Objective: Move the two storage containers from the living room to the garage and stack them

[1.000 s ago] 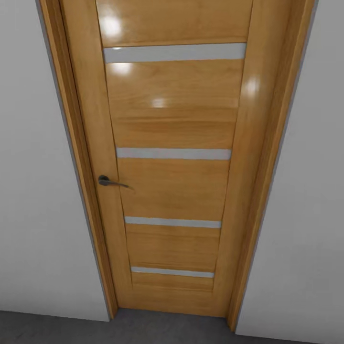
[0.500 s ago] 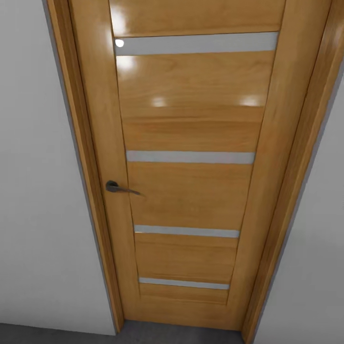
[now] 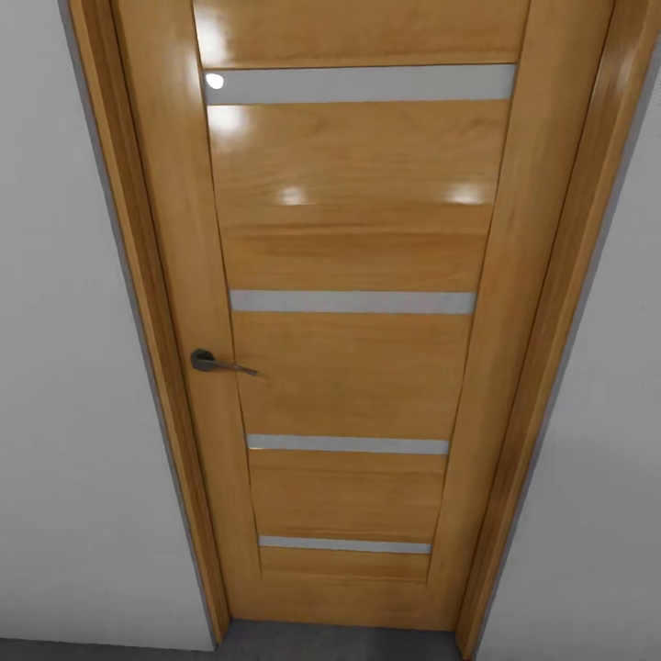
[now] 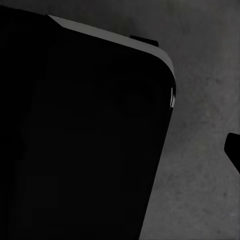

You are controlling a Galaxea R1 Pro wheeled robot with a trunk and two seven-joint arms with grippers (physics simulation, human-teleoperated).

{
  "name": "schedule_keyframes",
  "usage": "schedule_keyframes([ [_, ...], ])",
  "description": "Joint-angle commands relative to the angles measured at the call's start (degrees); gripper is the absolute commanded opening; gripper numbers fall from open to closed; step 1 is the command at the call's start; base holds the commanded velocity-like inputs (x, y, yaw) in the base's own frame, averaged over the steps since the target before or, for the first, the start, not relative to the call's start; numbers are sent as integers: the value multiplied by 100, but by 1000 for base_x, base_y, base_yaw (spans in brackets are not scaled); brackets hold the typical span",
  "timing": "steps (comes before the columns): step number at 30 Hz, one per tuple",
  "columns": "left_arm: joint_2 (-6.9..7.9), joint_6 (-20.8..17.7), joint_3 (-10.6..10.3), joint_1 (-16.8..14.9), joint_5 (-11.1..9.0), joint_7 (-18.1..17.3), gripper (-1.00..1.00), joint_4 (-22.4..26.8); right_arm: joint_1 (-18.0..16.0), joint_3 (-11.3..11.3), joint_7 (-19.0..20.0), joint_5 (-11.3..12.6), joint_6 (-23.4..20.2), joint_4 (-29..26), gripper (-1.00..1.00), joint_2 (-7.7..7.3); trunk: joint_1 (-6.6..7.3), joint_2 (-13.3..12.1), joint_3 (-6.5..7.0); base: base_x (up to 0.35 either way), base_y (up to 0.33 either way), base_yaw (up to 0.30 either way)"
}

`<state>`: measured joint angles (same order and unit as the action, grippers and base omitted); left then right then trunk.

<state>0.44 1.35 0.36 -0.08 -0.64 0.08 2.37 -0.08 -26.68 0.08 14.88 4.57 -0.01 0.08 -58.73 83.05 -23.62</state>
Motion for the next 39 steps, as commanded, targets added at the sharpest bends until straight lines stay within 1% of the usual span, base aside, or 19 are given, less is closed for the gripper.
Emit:
schedule_keyframes([
  [1, 0, 14, 1, -1, -7, 1, 100, 0, -1, -48, 1, 60, 18, 1, 100, 0, 0, 3, -5, 0, 0, -4],
  [21, 0, 14, 7, -1, -7, 4, 100, 0, -1, -48, 1, 68, 19, 1, 100, -5, 0, 3, -5, 0, 0, -7],
  [28, 0, 14, 6, -1, -7, 1, 100, 0, -1, -48, 1, 68, 18, 1, 100, -3, 0, 3, -5, 0, 0, -130],
  [39, 0, 14, 5, -1, -7, 1, 100, 0, -1, -48, 1, 68, 18, 1, 100, -6, 0, 3, -5, 0, 35, -14],
])
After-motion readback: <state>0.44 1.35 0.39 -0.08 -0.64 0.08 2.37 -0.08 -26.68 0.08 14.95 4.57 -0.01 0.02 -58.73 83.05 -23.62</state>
